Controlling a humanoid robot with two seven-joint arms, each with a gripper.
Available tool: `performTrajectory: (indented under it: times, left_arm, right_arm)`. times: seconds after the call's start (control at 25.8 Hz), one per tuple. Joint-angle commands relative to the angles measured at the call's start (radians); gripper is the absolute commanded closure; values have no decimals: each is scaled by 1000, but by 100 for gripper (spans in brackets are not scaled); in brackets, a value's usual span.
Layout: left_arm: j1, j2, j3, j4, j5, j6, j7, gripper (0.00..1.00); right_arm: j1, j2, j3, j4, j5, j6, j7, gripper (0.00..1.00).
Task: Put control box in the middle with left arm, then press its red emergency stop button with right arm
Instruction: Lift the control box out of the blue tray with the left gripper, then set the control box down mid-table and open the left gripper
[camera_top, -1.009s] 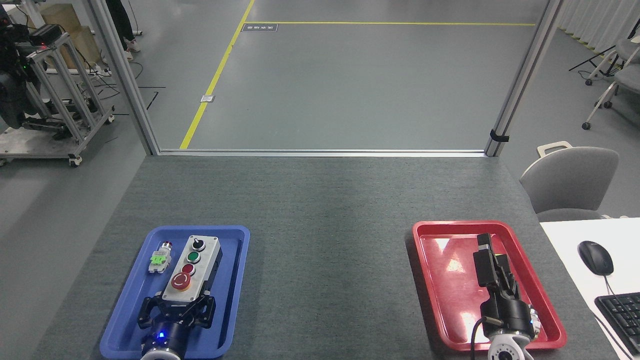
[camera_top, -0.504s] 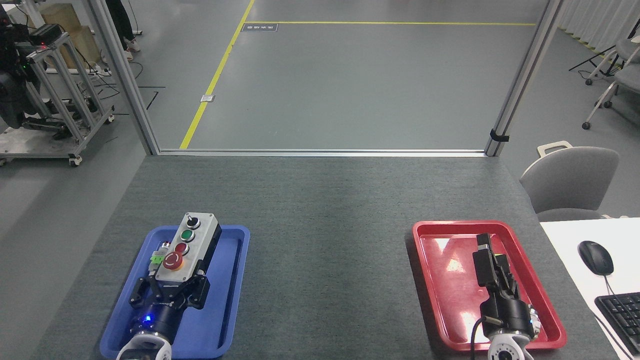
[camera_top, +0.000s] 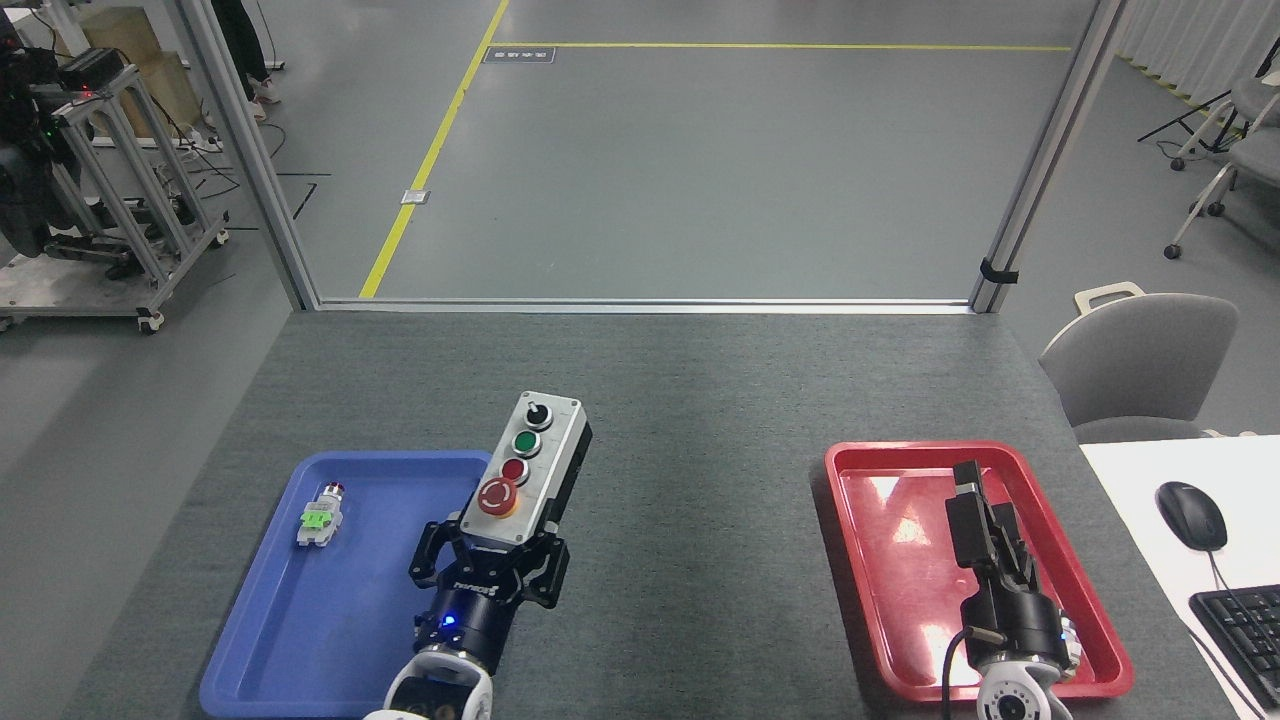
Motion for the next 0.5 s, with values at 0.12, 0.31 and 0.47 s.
performTrajectory:
  times: [0.12, 0.31, 0.47]
  left_arm:
    - [-85, -108, -158, 154, -36, 143, -32, 100]
    - [-107, -134, -289, 240, -45, 233, -51, 100]
    - [-107, -133, -393, 258, -35, 284, -52, 100]
  right_arm:
    - [-20, -1, 0, 5, -1, -2, 0, 0]
    - [-14, -3, 2, 4, -1, -42, 6, 0]
    - [-3, -3, 5, 7, 1, -55, 63, 0]
